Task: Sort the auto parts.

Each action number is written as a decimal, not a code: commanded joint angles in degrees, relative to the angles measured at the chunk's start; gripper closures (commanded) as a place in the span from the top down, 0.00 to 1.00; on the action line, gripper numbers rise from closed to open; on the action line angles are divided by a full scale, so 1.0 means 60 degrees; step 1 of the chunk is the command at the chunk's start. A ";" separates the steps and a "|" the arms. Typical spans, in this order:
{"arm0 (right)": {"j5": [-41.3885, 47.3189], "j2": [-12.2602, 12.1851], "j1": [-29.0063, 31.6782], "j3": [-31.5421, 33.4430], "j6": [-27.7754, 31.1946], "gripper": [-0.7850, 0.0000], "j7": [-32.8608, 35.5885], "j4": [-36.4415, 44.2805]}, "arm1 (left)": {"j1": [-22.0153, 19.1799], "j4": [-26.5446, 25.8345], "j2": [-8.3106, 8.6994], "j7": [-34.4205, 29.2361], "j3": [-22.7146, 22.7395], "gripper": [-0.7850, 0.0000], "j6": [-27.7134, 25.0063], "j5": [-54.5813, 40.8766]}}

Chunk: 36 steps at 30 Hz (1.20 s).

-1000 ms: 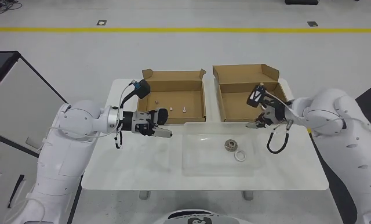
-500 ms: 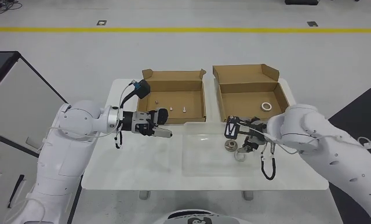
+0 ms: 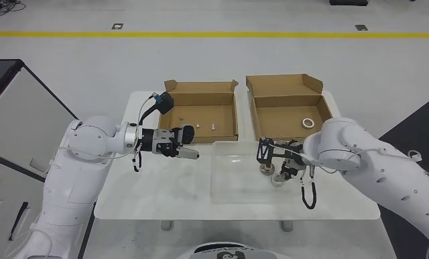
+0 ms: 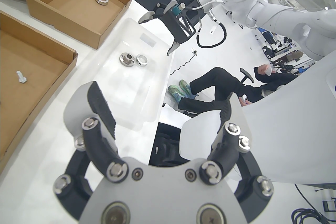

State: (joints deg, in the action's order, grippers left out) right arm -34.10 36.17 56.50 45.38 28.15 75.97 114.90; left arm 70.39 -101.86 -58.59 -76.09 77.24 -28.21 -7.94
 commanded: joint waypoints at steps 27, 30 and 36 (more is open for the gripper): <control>-0.0672 0.1629 -0.1289 -0.2468 -0.1115 0.78 -0.0632 -0.2781 | 0.0000 0.0000 0.0000 0.0000 0.0000 1.00 0.0000 0.0000; -0.0724 0.1721 -0.1340 -0.2538 -0.1202 0.72 -0.0601 -0.2945 | 0.0000 0.0000 0.0000 0.0000 0.0000 1.00 0.0000 0.0000; -0.0856 0.1864 -0.1378 -0.2632 -0.1416 0.56 -0.0510 -0.3156 | 0.0000 0.0000 0.0000 0.0000 0.0000 1.00 0.0000 0.0000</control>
State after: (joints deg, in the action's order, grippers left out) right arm -39.09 47.23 48.26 29.65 19.86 72.83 96.16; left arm 70.39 -101.86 -58.59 -76.09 77.24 -28.21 -7.94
